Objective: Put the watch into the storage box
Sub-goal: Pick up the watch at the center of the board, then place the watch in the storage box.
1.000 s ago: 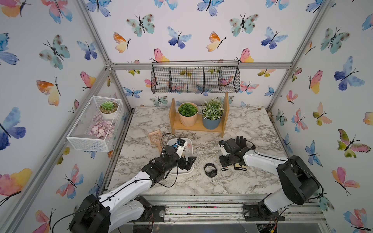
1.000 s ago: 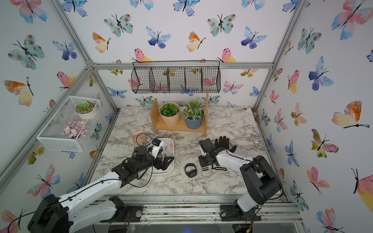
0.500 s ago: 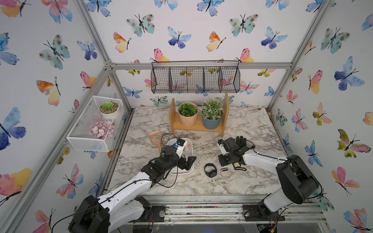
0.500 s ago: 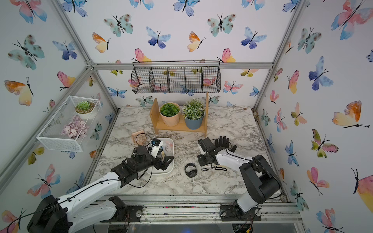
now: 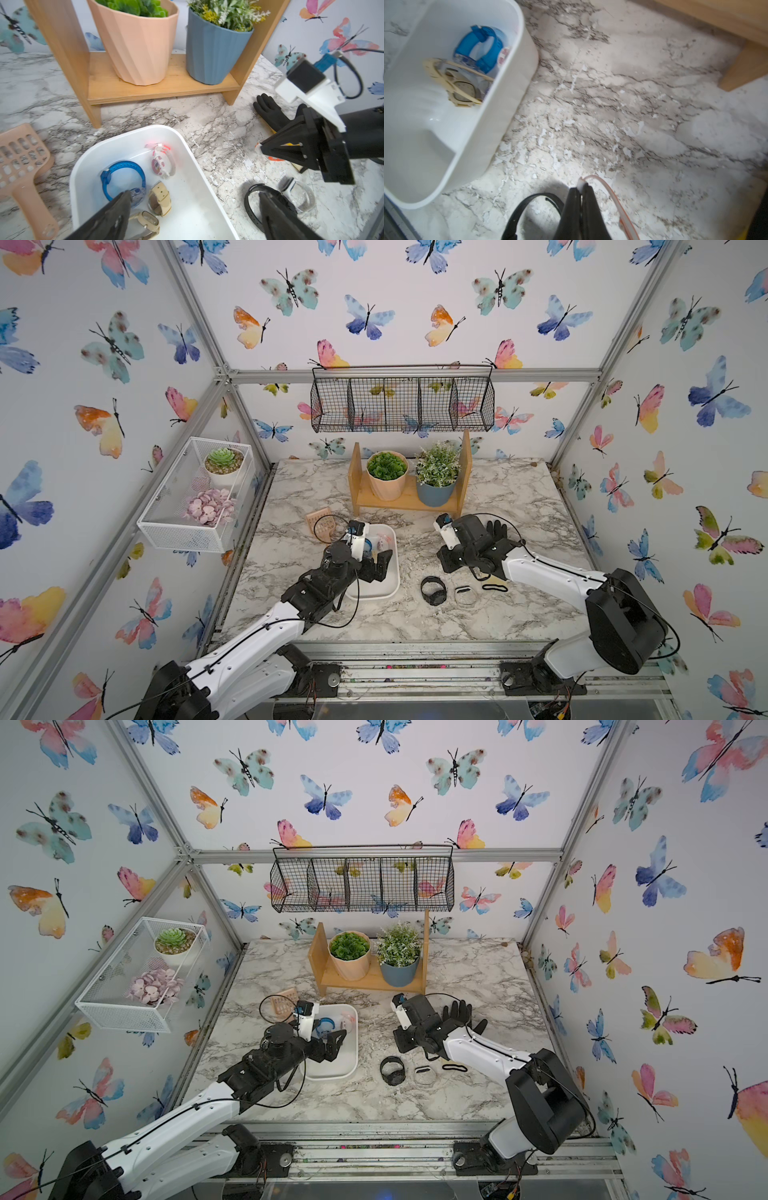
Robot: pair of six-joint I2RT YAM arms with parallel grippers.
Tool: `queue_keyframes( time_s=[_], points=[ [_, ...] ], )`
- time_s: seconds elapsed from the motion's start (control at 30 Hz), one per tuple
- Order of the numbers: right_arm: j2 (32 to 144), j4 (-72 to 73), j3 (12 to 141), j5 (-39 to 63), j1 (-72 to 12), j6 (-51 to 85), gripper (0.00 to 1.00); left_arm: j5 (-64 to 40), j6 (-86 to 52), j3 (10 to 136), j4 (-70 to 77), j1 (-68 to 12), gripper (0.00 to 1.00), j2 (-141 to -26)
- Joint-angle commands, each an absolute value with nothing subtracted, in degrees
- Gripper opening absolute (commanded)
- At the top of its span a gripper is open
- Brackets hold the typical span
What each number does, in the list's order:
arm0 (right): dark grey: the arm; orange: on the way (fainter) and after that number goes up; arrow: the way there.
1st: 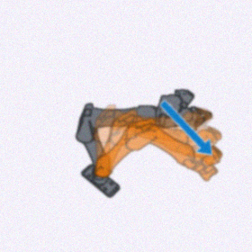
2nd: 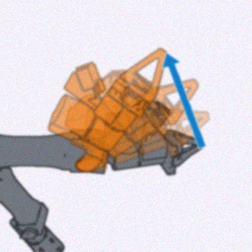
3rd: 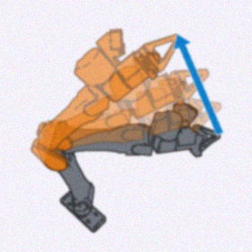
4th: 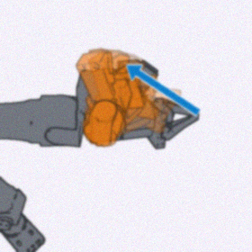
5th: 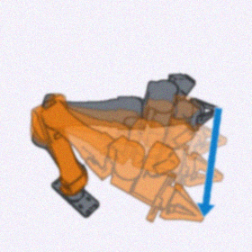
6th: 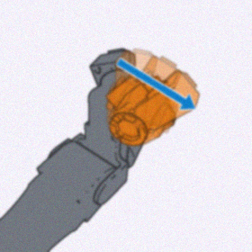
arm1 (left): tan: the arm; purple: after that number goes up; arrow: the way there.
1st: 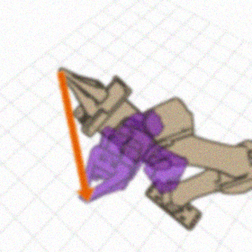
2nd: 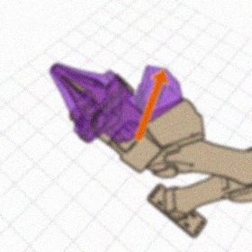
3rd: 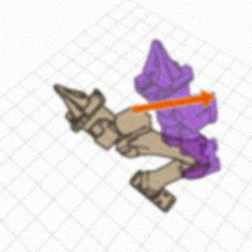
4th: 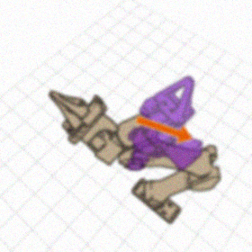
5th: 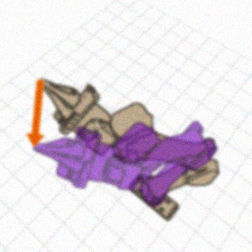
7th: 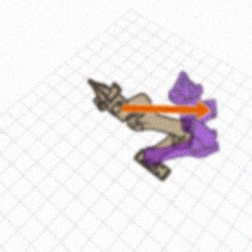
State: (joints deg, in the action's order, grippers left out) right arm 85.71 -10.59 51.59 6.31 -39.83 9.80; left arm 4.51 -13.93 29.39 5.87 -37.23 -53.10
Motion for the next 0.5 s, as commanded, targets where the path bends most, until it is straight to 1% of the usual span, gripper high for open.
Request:
queue_keyframes(
  time_s=[0.0, 0.33, 0.47],
  points=[
    [85.96, -6.88, 55.41, 9.98, -42.21, 8.5, 0.02, 10.98, -17.05, 29.47, 3.57, -35.26, 0.98, -51.17],
    [93.6, -1.22, 65.3, 13.7, -50.39, 7.22, 0.02, 7.91, -22.98, 32.79, -3.95, -20.27, 0.98, -48.53],
    [98.78, -0.82, 70.38, 13.98, -53.26, 6.58, 0.02, 7.67, -24.12, 33.11, -5.3, -16.77, 0.99, -48.08]
  ],
)
